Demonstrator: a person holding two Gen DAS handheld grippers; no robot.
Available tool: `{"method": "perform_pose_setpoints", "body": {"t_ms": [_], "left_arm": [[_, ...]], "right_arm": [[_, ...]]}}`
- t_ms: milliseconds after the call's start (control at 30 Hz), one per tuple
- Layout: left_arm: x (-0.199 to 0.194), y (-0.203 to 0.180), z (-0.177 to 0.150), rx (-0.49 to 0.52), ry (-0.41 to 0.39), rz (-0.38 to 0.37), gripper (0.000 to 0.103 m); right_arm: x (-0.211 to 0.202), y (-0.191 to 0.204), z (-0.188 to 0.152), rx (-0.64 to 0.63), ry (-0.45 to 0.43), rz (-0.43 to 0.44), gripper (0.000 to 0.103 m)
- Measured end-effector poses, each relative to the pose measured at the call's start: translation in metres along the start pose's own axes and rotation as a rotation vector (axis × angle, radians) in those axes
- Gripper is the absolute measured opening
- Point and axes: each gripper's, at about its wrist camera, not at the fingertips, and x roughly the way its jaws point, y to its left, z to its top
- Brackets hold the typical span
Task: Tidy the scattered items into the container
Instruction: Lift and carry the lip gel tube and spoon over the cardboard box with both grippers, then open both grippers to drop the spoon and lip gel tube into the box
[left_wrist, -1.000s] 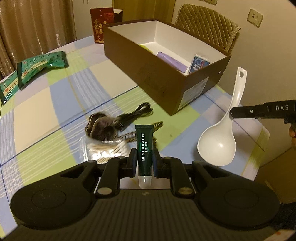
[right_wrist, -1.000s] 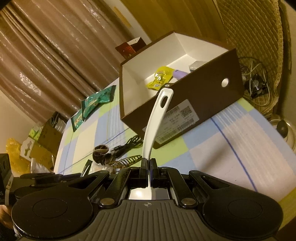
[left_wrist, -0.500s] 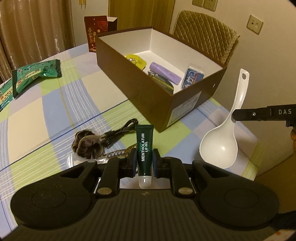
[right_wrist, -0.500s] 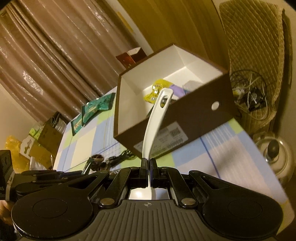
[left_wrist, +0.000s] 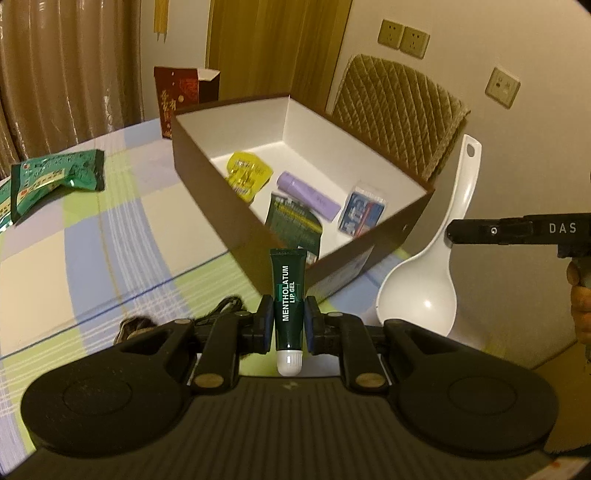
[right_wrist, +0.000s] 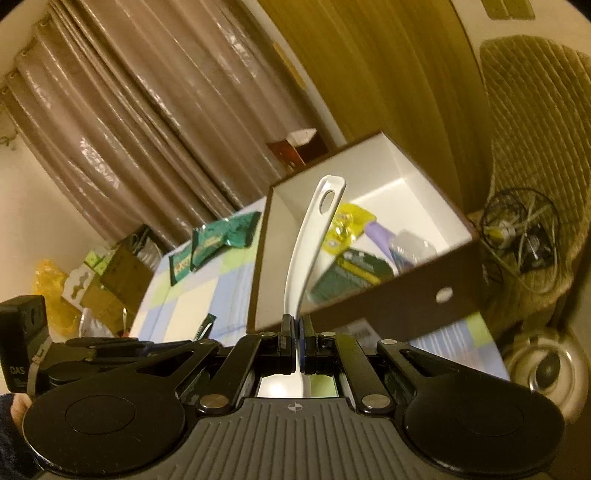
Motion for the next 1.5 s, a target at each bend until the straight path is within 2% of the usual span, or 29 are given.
{"method": "perform_pose_setpoints", "body": {"t_ms": [233, 500, 767, 967, 1133, 1500], "left_arm": [[0.006, -0.006, 0.037, -0.019, -0.071, -0.024, 0.013], [0.029, -0.010, 0.085, -0.028, -0.125, -0.034, 0.013], [0.074, 0.002, 0.124, -0.078, -0.101, -0.037, 0.013], [0.115, 0.018, 0.142, -0.133, -0.053, -0.024, 0.013], [0.145, 0.028, 0.154, -0.162, -0.011, -0.011, 0.013], [0.201, 0.049, 0.170, -0.179, 0.066, 0.044, 0.013]], "right_arm": [[0.003, -0.004, 0.041, -0.070, -0.045, 0.019, 0.000], [0.033, -0.007, 0.083, -0.180, -0.052, 0.017, 0.000], [0.080, -0.019, 0.114, -0.263, -0.001, -0.011, 0.000], [0.122, -0.033, 0.130, -0.303, 0.045, -0.057, 0.000], [0.157, -0.050, 0.140, -0.312, 0.088, -0.095, 0.000], [0.217, -0.071, 0.150, -0.276, 0.168, -0.102, 0.000]]}}
